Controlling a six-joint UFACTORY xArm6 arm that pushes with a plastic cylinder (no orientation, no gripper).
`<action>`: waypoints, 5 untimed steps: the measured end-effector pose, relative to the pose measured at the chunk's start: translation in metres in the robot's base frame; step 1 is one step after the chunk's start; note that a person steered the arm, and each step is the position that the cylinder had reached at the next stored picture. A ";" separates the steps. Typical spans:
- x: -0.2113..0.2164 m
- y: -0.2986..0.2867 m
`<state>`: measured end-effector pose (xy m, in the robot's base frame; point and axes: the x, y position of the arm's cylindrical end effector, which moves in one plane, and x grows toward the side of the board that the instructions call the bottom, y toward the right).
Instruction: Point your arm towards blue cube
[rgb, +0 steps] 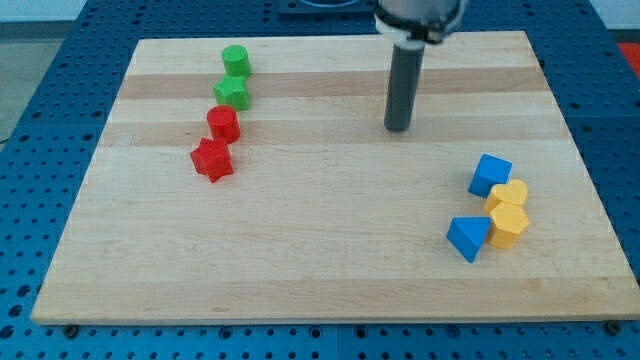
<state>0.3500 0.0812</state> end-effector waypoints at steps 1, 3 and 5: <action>-0.060 -0.011; -0.137 -0.078; -0.156 -0.174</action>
<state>0.1944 -0.0933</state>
